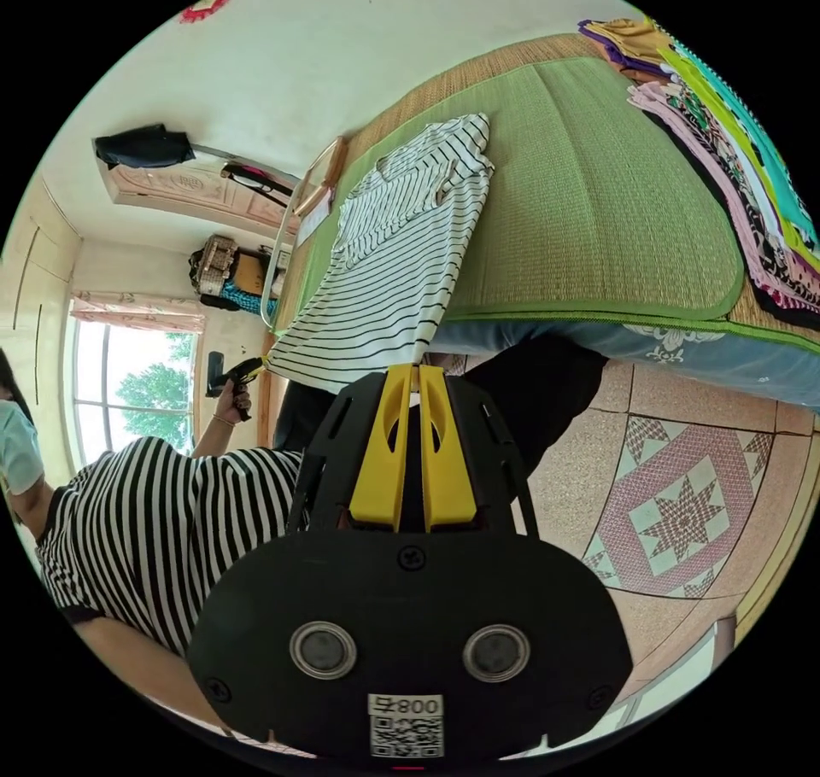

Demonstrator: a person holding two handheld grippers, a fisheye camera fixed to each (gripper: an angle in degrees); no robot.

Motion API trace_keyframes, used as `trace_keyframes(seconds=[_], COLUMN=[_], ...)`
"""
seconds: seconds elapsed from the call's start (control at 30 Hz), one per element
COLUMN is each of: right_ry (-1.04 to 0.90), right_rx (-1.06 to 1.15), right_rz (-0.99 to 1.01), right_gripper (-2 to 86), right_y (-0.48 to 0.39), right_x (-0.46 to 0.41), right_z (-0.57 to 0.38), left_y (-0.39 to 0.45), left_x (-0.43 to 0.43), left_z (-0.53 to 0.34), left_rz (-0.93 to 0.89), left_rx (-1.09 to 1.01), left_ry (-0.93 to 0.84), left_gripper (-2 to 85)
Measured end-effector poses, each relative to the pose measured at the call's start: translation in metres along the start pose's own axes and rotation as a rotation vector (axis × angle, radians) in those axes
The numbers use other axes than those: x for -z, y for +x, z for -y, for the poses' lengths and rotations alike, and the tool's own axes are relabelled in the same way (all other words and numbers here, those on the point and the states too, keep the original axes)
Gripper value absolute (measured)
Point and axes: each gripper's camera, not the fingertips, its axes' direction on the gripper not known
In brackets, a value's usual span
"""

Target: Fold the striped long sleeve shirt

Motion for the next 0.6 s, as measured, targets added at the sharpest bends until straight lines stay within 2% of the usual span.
trace_keyframes(seconds=[0.37,0.6], right_ry=[0.065,0.109], right_rx=[0.082,0.096], right_rz=[0.047,0.074], right_gripper=[1.0,1.0], right_y=[-0.008,0.006], right_x=[0.041,0.046], right_z=[-0.079,-0.11], left_y=[-0.03,-0.038], left_x=[0.029,0.024], left_z=[-0.071,-0.084], left_rz=[-0.115,-0.135], left_rx=[-0.05,-0.075], left_ry=[0.066,0.087], left_gripper=[1.2,1.2])
